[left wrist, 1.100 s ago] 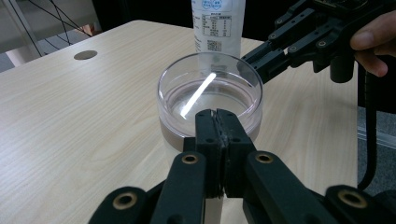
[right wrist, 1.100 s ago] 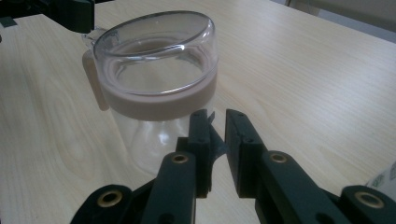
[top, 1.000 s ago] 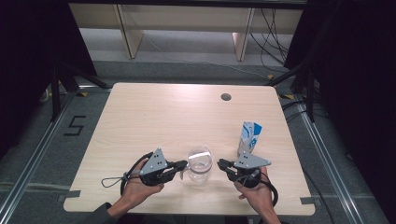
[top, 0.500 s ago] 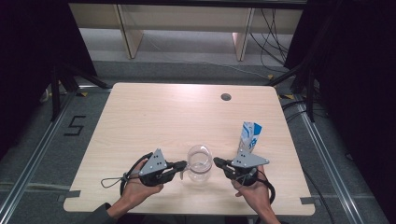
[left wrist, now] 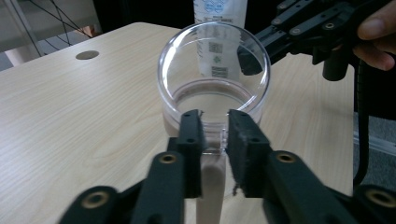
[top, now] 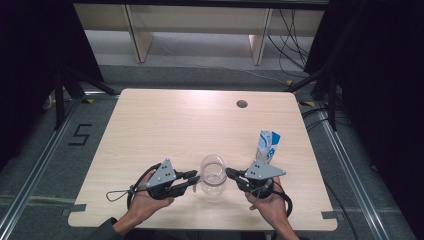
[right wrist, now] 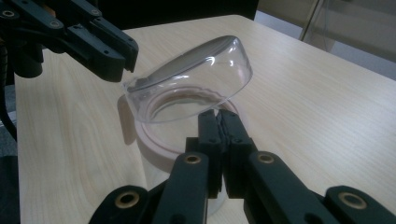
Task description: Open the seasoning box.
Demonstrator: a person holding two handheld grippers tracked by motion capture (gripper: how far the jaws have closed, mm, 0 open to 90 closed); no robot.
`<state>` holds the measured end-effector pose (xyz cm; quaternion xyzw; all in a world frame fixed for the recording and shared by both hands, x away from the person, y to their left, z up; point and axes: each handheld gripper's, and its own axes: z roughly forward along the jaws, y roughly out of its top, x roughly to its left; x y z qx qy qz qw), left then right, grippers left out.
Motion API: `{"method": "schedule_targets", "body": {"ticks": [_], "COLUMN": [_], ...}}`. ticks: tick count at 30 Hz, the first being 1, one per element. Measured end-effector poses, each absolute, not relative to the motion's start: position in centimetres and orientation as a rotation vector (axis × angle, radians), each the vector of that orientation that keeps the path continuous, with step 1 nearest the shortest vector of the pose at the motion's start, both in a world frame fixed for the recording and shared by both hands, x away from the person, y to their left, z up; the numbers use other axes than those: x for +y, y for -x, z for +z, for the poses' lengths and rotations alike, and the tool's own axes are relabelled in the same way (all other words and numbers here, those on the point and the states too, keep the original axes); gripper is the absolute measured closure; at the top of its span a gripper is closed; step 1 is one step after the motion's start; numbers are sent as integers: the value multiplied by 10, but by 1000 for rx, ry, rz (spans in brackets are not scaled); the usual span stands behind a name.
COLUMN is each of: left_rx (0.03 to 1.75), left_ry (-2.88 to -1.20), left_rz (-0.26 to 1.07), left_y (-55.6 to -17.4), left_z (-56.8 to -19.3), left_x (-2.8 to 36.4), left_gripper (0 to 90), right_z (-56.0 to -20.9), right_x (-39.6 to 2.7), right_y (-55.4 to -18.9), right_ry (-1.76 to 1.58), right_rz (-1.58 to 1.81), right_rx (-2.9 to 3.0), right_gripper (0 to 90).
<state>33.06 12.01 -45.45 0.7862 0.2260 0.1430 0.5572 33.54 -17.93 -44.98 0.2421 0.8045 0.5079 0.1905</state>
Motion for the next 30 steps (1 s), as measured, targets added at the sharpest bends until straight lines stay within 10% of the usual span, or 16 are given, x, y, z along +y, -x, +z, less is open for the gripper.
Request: {"method": "schedule_targets", "body": {"ticks": [8,30], "left_rx": [571,690], "left_ry": [-1862,-1908], "left_rz": [298,341], "left_y": [-329,-326], "left_z": [-463,-481], "left_x": [137,166], "left_gripper": [432,288], "right_z": [-440,-430], "right_x": [-173,-150], "right_y": [-331,-319], "right_ry": [-636,-574], "right_rz": [1440,1470], "right_rx": [2230,2254], "right_gripper": [888,882]}}
